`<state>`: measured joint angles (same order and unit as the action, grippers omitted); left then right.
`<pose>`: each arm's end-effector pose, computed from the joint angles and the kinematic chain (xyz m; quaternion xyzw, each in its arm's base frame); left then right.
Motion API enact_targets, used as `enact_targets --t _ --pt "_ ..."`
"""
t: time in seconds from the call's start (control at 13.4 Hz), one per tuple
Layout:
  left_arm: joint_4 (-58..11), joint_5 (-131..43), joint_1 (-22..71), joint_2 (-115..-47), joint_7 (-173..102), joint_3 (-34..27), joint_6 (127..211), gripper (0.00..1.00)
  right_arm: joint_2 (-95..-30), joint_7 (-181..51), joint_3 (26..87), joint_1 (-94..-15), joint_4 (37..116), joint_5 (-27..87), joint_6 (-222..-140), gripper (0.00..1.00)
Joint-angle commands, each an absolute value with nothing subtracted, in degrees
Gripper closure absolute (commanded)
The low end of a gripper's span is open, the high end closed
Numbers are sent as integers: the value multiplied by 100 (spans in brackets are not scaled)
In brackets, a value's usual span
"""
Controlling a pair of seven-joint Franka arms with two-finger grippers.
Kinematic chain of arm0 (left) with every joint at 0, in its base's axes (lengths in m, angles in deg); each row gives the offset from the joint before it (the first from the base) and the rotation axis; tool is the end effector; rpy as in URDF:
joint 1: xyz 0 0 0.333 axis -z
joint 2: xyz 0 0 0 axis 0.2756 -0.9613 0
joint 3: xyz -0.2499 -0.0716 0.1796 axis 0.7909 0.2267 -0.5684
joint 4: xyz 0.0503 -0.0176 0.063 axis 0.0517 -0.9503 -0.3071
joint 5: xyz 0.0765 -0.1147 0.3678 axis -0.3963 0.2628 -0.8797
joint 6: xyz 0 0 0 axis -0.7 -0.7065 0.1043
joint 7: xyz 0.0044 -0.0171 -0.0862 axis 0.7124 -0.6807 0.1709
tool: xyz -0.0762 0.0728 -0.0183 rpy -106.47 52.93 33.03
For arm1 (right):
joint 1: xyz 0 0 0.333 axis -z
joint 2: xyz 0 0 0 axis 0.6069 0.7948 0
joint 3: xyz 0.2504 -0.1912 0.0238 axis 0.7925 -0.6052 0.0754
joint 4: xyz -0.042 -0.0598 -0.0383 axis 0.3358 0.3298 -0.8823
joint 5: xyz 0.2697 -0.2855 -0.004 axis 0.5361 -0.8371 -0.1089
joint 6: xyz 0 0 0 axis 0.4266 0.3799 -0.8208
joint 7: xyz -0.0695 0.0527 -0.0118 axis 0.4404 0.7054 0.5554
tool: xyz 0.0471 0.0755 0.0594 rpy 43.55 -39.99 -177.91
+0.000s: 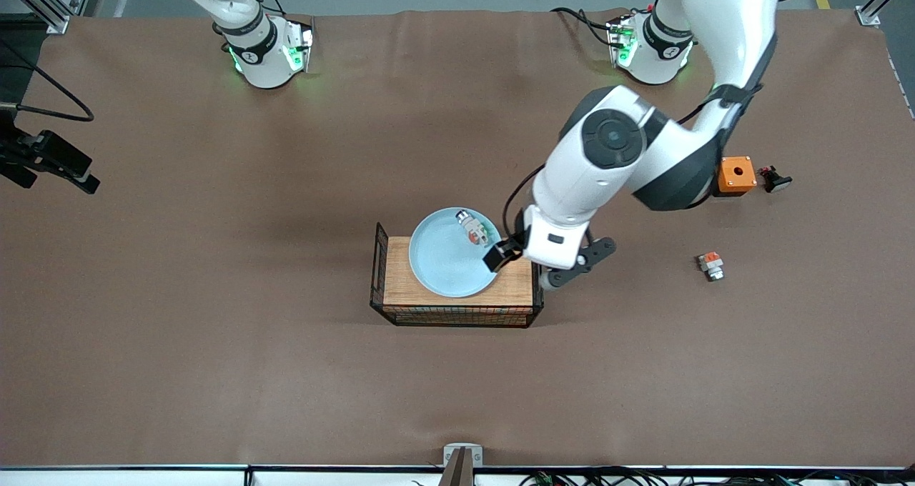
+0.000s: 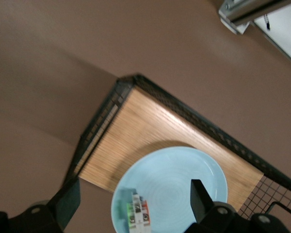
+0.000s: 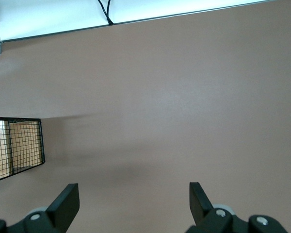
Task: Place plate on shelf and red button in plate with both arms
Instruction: 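Open the left gripper and lift it away from the plate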
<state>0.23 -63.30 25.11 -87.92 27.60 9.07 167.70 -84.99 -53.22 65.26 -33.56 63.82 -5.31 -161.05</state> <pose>0.6142 -0.3862 0.4611 0.9557 0.2713 0.0175 0.1128 0.5684 -0.0052 0.6569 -0.9951 0.0648 -0.0729 0.0181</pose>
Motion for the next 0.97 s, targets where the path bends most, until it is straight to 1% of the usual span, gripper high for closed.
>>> enact_targets --t 0.0,0.3,0.52,0.75,0.9 --pt "-46 -6407 2103 -8201 2263 946 16218 0 -8392 -5387 6584 -3306 6196 -603 -16032 0" --pt "-63 -6416 1163 -7524 638 919 15252 0 -8392 -5387 6584 -3306 6187 -603 -16032 0" --pt "-63 -6390 267 -7006 -697 928 14759 0 -8392 -5387 6575 -3306 6187 -603 -16041 0" --pt "-55 -6337 -437 -6557 -1560 937 13890 0 -8392 -5387 6584 -3306 6196 -603 -16041 0" --pt "-63 -5725 -955 -6337 -2421 919 13668 0 -8392 -5387 6584 -3297 6196 -612 -16041 0"
